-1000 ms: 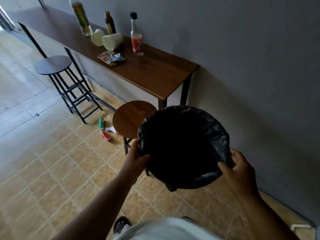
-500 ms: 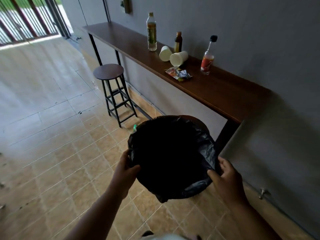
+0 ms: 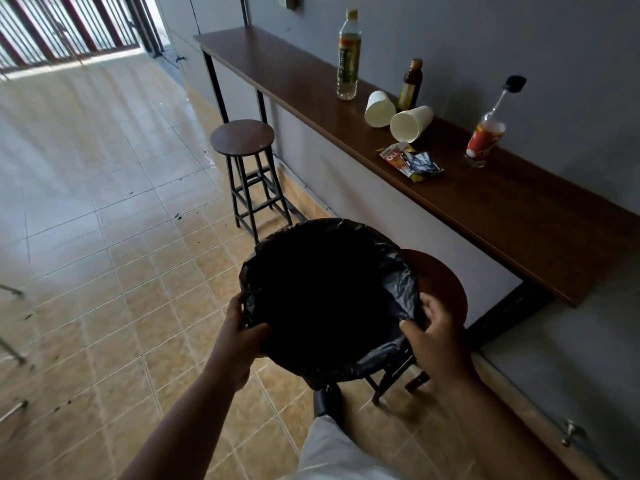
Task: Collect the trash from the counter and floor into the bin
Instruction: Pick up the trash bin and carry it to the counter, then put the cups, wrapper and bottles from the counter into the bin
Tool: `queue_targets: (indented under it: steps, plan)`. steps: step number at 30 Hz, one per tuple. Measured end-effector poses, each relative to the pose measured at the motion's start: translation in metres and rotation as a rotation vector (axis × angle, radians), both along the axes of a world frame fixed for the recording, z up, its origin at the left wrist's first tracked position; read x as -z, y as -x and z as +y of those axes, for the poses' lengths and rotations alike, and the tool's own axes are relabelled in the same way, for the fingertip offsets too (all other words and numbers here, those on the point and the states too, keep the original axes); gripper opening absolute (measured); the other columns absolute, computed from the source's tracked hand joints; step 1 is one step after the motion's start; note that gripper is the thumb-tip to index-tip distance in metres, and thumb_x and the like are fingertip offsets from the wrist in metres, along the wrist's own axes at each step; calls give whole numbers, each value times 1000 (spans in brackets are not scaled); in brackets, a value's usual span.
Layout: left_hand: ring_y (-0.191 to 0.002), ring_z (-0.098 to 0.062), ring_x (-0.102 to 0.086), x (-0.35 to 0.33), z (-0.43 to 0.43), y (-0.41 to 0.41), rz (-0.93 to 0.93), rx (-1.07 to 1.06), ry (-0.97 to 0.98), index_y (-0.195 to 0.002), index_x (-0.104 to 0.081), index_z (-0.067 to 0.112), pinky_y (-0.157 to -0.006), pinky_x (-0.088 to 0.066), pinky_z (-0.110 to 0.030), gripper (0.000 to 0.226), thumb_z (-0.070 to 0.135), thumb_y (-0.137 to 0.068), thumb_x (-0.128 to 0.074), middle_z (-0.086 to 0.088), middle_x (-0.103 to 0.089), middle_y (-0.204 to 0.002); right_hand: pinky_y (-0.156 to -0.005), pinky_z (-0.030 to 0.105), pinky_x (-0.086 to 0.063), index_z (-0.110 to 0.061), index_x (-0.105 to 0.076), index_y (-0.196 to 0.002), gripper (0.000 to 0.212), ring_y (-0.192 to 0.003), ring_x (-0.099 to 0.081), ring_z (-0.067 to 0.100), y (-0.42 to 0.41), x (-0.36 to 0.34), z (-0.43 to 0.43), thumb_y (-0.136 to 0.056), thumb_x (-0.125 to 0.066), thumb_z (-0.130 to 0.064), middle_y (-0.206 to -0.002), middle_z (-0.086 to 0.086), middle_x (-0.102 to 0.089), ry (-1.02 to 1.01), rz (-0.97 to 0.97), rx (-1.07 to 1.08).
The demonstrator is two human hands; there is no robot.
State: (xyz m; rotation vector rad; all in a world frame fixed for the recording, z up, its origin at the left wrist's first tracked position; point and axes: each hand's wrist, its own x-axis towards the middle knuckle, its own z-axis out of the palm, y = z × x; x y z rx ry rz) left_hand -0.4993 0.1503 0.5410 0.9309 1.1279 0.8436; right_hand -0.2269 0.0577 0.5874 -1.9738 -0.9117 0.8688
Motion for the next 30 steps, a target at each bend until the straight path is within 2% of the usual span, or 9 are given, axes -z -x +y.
queue_targets:
  steps: [4,7,12,19,21,23,25,27,30]
  plan:
    - [-102,-39,-63,-3,50,-14,20,-46,-22,-135,-37,21,-62,-57,-42,83,8,-59,-69,-21,-54,-125,-94,25,-36,-5,-37,-141,56,-120,-42,12,-10,5,58,-89,-55,4,-144,18,-43,-40,87,-10]
    - [-101,-38,-63,-6,86,-24,29,-46,-23,-136,-36,20,-61,-56,-41,93,17,-51,-73,-20,-55,-124,-96,25,-36,-7,-34,-143,59,-133,-41,23,-23,13,94,-89,-56,4,-148,18,-39,-17,128,-22]
    - [-102,-42,-62,1,135,-35,39,-54,1,-135,-38,21,-65,-57,-46,88,10,-54,-72,-24,-54,-125,-97,28,-37,-13,-34,-144,62,-137,-37,26,-40,24,141,-88,-61,-7,-150,17,-36,27,107,-29]
    - [-91,-35,-63,13,190,-47,27,-9,42,-125,-43,22,-55,-57,-37,71,4,-60,-64,-23,-56,-119,-88,24,-37,-7,-41,-139,52,-112,-46,10,-47,23,173,-90,-61,-10,-139,16,-49,73,41,21]
    - [-92,-34,-63,16,206,-48,34,32,49,-124,-44,23,-55,-57,-36,69,3,-60,-63,-20,-56,-118,-83,19,-36,-7,-47,-135,47,-108,-52,13,-47,17,179,-91,-61,-16,-134,14,-55,111,-79,27]
    - [-94,-34,-63,15,224,-47,28,90,48,-124,-44,22,-56,-58,-36,69,3,-61,-65,-18,-56,-117,-76,13,-35,-11,-56,-128,40,-109,-59,18,-48,6,185,-91,-61,-25,-123,7,-64,151,-363,14]
    - [-89,-32,-64,13,241,-47,36,158,38,-125,-43,21,-54,-58,-34,68,-3,-66,-67,-20,-57,-117,-76,22,-47,-18,-64,-116,31,-100,-65,20,-50,-4,193,-89,-59,-33,-109,1,-70,121,-624,11]
    - [-84,-30,-64,12,256,-49,28,220,34,-126,-44,19,-50,-56,-32,67,-8,-69,-66,-21,-57,-116,-73,36,-56,-19,-67,-107,25,-90,-68,21,-55,-12,205,-87,-61,-32,-98,2,-73,19,-721,40]
    - [-83,-30,-63,14,271,-55,54,297,37,-130,-42,15,-48,-55,-31,63,-17,-79,-59,-25,-55,-120,-74,38,-56,-13,-68,-105,22,-91,-67,26,-67,-26,234,-85,-65,-22,-99,8,-72,-124,-832,84]
